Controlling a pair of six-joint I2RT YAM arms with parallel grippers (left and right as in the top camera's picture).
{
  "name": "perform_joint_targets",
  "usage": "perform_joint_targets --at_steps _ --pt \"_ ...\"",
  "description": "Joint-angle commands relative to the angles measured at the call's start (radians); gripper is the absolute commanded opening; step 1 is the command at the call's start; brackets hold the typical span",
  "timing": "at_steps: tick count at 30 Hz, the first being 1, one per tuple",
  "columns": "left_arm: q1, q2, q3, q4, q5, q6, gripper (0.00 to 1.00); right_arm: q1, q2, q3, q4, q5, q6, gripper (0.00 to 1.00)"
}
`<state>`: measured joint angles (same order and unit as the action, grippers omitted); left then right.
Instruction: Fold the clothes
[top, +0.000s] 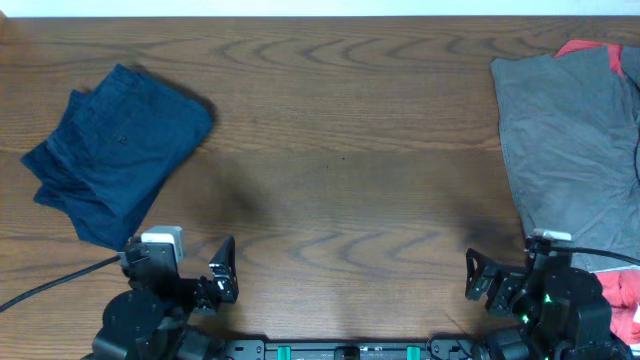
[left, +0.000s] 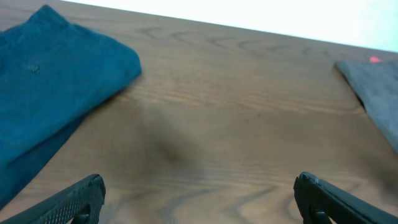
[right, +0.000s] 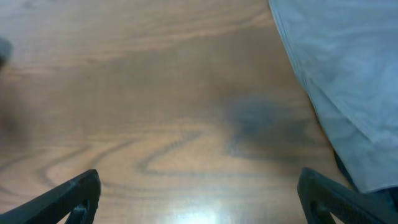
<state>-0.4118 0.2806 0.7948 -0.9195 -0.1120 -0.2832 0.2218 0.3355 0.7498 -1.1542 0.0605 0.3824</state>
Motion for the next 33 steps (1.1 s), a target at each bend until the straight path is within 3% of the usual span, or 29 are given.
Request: perform_joint_targets --at_steps 1,10,15,18,30,33 --pt "-0.005 -0.002 -0.003 -0.026 -0.012 0.017 0.98 0.008 -0.005 -0.005 -0.025 0.011 0.006 0.99" --pt "-0.005 -0.002 -0.003 -0.074 -0.012 0.017 0.98 -0.033 -0.101 -0.036 0.057 0.036 -0.034 0.99" --pt "-0.005 -0.002 -0.003 -0.074 -0.013 0.017 0.98 -0.053 -0.238 -0.206 0.320 -0.015 -0.227 0.99" --pt "-0.005 -0.002 -0.003 -0.074 -0.012 0.017 0.98 -0.063 -0.327 -0.335 0.461 -0.039 -0.272 0.99" --pt "-0.005 -0.002 -0.003 -0.074 -0.012 0.017 0.98 -0.066 -0.331 -0.748 1.225 -0.039 -0.418 0.99" --pt "-0.005 -0.002 -0.003 -0.074 -0.012 0.017 0.98 -0.064 -0.331 -0.745 1.185 -0.042 -0.447 0.99"
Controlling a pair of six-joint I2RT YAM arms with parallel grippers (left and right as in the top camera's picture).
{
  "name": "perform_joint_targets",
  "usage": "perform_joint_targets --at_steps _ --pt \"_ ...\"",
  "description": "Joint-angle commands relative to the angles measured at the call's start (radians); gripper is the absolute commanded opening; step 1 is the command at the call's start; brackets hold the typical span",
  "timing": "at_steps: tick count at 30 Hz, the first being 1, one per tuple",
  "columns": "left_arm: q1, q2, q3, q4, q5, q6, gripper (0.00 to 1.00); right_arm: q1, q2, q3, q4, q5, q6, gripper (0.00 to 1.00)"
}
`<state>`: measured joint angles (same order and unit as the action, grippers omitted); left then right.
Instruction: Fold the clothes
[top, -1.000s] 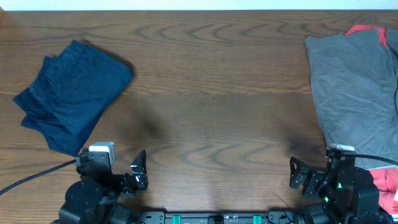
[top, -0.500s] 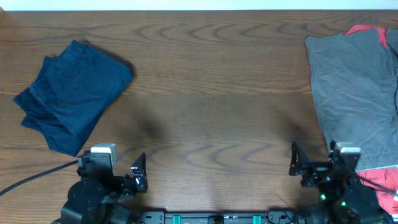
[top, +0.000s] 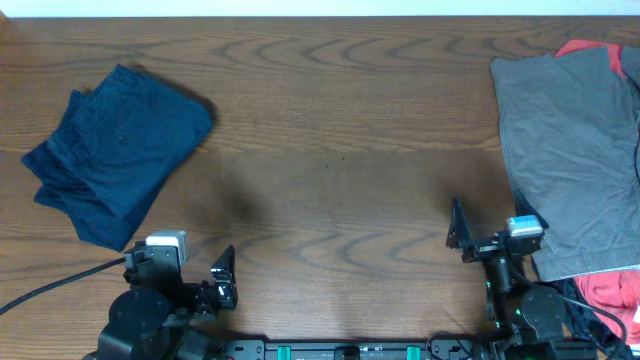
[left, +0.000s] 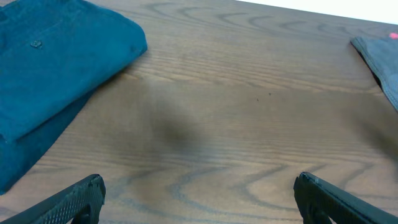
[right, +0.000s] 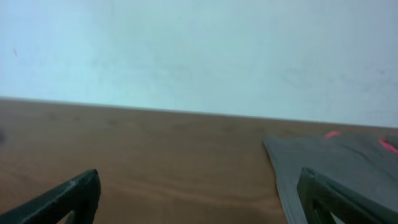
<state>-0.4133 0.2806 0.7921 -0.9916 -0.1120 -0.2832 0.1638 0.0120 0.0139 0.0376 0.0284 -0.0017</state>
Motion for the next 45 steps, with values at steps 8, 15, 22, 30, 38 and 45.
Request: perform_joint_targets --at_steps 8,15,22,30,38,45 --pt "-0.003 -0.002 0.000 -0.002 -0.012 0.017 0.98 -0.006 -0.005 -0.008 -0.111 -0.010 -0.063 0.99" --pt "-0.003 -0.002 0.000 -0.002 -0.012 0.017 0.98 -0.006 -0.005 -0.008 -0.111 -0.010 -0.063 0.99" --pt "-0.003 -0.002 0.000 -0.002 -0.013 0.017 0.98 -0.006 -0.005 -0.008 -0.111 -0.010 -0.063 0.99" --pt "-0.003 -0.002 0.000 -0.002 -0.012 0.017 0.98 -0.006 -0.005 -0.008 -0.111 -0.010 -0.063 0.99" --pt "0.200 -0.008 -0.049 -0.021 -0.003 0.035 0.98 -0.006 -0.005 -0.008 -0.111 -0.010 -0.063 0.99" --pt "0.338 -0.091 -0.297 0.274 -0.001 0.039 0.98 -0.006 -0.005 -0.008 -0.111 -0.010 -0.063 0.99"
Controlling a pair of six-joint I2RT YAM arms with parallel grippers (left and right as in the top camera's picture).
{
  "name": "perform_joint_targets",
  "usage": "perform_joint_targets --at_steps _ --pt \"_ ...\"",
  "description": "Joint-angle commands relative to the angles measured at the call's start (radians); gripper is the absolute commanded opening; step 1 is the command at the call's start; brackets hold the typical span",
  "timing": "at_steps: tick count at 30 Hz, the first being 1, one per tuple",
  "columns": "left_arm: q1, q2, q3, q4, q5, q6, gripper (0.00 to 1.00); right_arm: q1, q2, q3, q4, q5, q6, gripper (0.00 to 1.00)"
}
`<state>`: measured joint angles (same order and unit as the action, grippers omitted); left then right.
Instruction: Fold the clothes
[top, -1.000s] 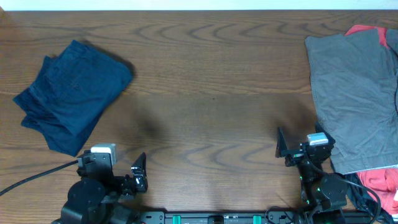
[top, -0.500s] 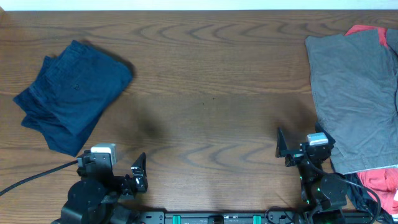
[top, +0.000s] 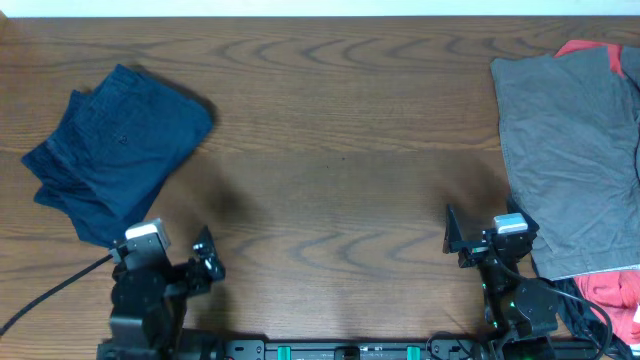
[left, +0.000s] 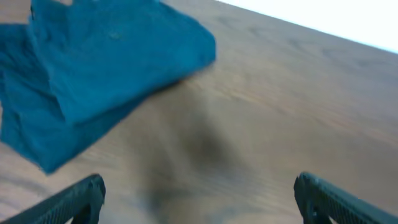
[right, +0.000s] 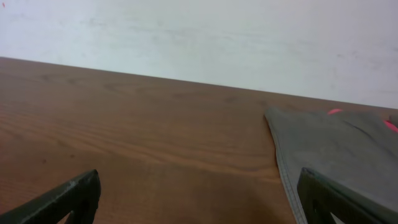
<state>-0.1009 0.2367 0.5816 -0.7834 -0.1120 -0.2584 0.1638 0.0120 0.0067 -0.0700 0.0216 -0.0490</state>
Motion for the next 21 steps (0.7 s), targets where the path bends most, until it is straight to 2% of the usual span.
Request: perform_joint_targets --at_steps 1,8,14,21 --pt "0.029 -0.067 -0.127 0.116 -0.002 0.015 0.98 -0.006 -0.005 -0.001 -0.003 -0.003 -0.015 0.99" --pt "0.029 -0.237 -0.403 0.455 0.053 0.069 0.98 -0.006 -0.005 -0.001 -0.003 -0.003 -0.015 0.99" --pt "0.029 -0.235 -0.566 0.767 0.079 0.144 0.98 -0.006 -0.005 -0.001 -0.003 -0.003 -0.015 0.99" --pt "0.028 -0.235 -0.578 0.710 0.103 0.175 0.98 -0.006 -0.005 -0.001 -0.003 -0.003 -0.015 0.99"
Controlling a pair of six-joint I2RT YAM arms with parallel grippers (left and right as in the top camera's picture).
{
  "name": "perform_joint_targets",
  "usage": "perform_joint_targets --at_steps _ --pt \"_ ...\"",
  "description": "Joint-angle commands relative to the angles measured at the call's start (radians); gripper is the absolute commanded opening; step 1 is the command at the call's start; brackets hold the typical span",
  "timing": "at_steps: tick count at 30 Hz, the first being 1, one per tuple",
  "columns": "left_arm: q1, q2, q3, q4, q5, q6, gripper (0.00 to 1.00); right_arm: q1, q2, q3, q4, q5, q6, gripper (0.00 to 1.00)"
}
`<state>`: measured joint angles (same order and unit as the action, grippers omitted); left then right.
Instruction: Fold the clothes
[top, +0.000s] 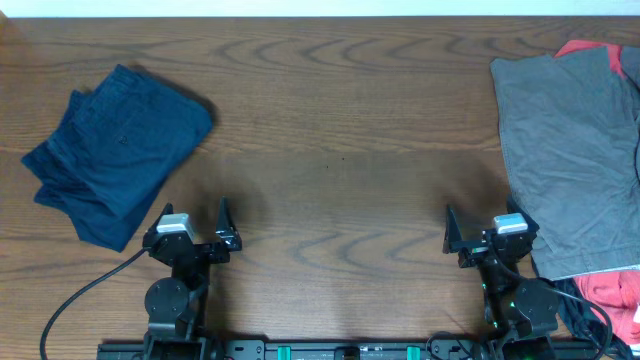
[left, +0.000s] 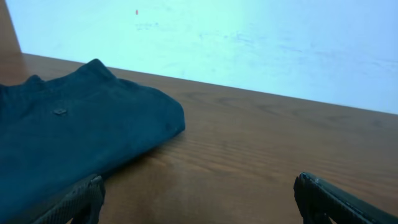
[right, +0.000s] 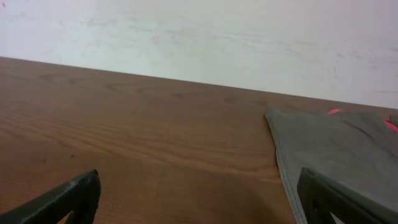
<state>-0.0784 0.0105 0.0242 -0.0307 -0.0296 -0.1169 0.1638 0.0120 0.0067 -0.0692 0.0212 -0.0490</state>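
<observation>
Folded navy shorts (top: 112, 150) lie at the table's left; the left wrist view shows them (left: 68, 137) ahead and to the left. A grey garment (top: 570, 150) lies spread flat at the right edge, over a red one (top: 585, 48). Its edge (right: 336, 149) shows in the right wrist view. My left gripper (top: 196, 232) sits low near the front edge, open and empty (left: 199, 199), just right of the shorts' near corner. My right gripper (top: 478, 235) stands open and empty (right: 199, 199) near the front, just left of the grey garment.
More red cloth (top: 610, 295) lies at the front right corner beside the right arm's base. A black cable (top: 80, 295) runs from the left arm to the front left. The brown wooden table (top: 340, 130) stretches between the two piles. A pale wall (right: 199, 37) stands behind.
My left gripper has moved right and a little farther from the front edge, and turned to face level across the table. The right gripper and both clothes piles are where they were.
Both grippers were open and low at the front edge, looking down at the table. The right one then stood farther in, facing level toward the wall, and stayed there. The left one drew back and left, and now sits beside the navy shorts' near corner.
</observation>
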Motion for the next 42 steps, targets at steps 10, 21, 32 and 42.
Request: perform_joint_targets --at_steps 10,21,32,42 --pt "0.005 -0.006 -0.020 -0.042 0.021 0.034 0.98 -0.006 -0.005 -0.001 -0.004 -0.003 -0.015 0.99" --pt "0.005 -0.006 -0.020 -0.042 0.021 0.034 0.98 -0.006 -0.005 -0.001 -0.004 -0.003 -0.015 0.99" --pt "0.005 -0.006 -0.020 -0.042 0.021 0.034 0.98 -0.006 -0.005 -0.001 -0.004 -0.003 -0.015 0.99" --pt "0.005 -0.006 -0.020 -0.042 0.021 0.034 0.98 -0.006 -0.005 -0.001 -0.004 -0.003 -0.015 0.99"
